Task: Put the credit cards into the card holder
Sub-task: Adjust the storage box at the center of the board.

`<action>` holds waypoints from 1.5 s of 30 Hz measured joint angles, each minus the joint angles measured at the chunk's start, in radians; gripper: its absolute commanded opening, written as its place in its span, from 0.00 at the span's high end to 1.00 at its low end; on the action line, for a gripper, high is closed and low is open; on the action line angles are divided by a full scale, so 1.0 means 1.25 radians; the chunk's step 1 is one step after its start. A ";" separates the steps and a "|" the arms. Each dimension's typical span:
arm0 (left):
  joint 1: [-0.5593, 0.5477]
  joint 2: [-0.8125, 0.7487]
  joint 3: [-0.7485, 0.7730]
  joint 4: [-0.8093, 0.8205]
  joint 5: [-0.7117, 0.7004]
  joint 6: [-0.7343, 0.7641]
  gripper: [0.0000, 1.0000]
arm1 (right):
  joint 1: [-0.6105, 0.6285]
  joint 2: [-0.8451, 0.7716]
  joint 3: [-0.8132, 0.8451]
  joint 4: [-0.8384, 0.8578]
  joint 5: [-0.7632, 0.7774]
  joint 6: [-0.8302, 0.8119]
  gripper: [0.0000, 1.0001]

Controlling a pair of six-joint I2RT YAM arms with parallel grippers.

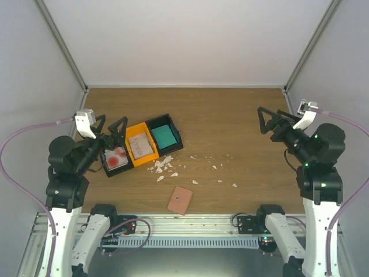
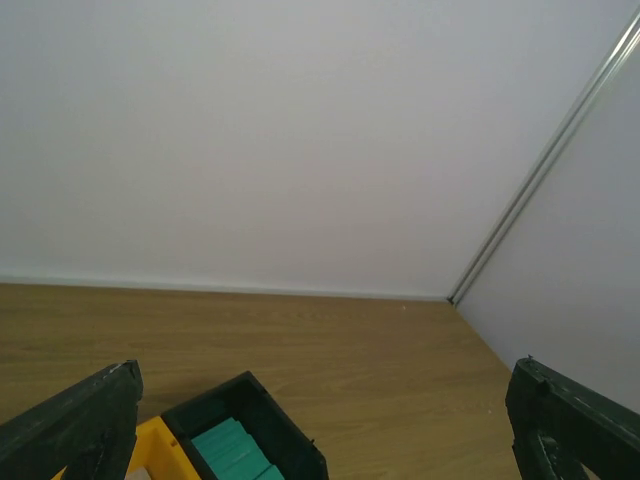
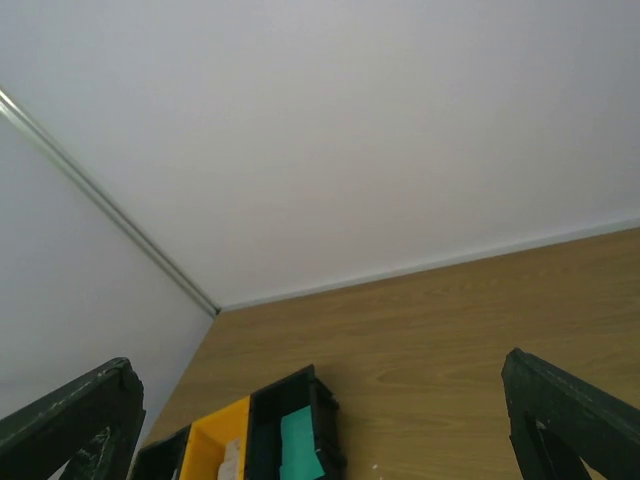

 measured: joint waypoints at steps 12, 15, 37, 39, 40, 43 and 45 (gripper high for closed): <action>0.008 -0.023 -0.056 0.017 0.043 -0.025 0.01 | -0.013 0.001 -0.025 0.000 -0.096 0.005 0.03; 0.008 -0.038 -0.087 0.038 0.077 -0.033 0.01 | -0.013 0.004 -0.029 0.001 -0.117 0.004 0.04; -0.349 0.356 -0.318 0.139 0.146 -0.160 0.36 | 0.349 0.231 -0.355 0.215 -0.080 0.023 0.17; -0.381 0.428 -0.303 0.136 0.106 -0.160 0.37 | 0.392 0.249 -0.380 0.226 -0.040 0.032 0.19; -0.396 0.468 -0.288 0.133 0.084 -0.156 0.37 | 0.416 0.255 -0.397 0.230 -0.013 0.039 0.19; -0.426 0.566 -0.238 0.132 0.031 -0.146 0.37 | 0.461 0.264 -0.430 0.233 0.042 0.056 0.20; -0.439 0.624 -0.201 0.132 -0.001 -0.137 0.37 | 0.487 0.267 -0.444 0.234 0.075 0.063 0.20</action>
